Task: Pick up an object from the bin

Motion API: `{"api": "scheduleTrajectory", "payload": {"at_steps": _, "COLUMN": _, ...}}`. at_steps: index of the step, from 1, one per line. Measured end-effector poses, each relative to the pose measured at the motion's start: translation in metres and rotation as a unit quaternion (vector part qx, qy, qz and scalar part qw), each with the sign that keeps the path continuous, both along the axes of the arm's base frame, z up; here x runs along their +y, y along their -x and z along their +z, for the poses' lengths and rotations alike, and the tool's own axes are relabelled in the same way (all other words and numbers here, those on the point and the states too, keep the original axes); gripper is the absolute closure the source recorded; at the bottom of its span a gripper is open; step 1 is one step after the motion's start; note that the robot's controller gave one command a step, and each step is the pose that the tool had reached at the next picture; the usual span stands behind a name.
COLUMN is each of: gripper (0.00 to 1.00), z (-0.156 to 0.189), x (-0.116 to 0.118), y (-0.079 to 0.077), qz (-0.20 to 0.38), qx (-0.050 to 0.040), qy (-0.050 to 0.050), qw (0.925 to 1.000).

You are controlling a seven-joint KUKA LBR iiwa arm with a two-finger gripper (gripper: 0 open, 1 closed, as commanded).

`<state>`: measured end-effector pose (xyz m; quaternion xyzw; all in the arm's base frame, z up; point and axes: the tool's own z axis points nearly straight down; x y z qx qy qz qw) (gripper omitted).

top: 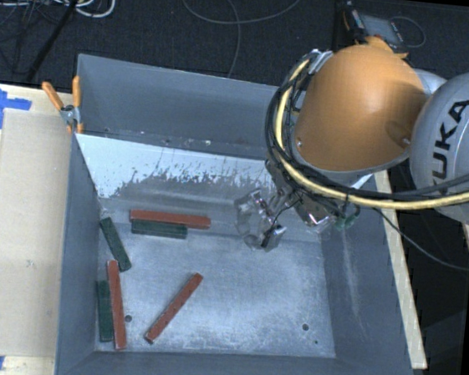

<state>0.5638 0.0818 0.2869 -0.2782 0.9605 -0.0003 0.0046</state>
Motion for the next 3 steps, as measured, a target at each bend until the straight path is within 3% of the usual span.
{"api": "scheduleTrajectory", "payload": {"at_steps": 1, "gripper": 1.0, "z": -0.021, "x": -0.014, "y": -0.019, "qz": -0.04, "qx": 0.0037, "qy": 0.0, "qw": 0.9992}}
{"api": "scheduleTrajectory", "payload": {"at_steps": 2, "gripper": 1.0, "z": -0.129, "x": 0.032, "y": 0.006, "qz": -0.048, "qx": 0.0095, "qy": 0.001, "qw": 0.9988}}
{"api": "scheduleTrajectory", "payload": {"at_steps": 3, "gripper": 0.0, "z": -0.124, "x": 0.031, "y": 0.003, "qz": -0.048, "qx": 0.0051, "qy": 0.0, "qw": 0.9988}}
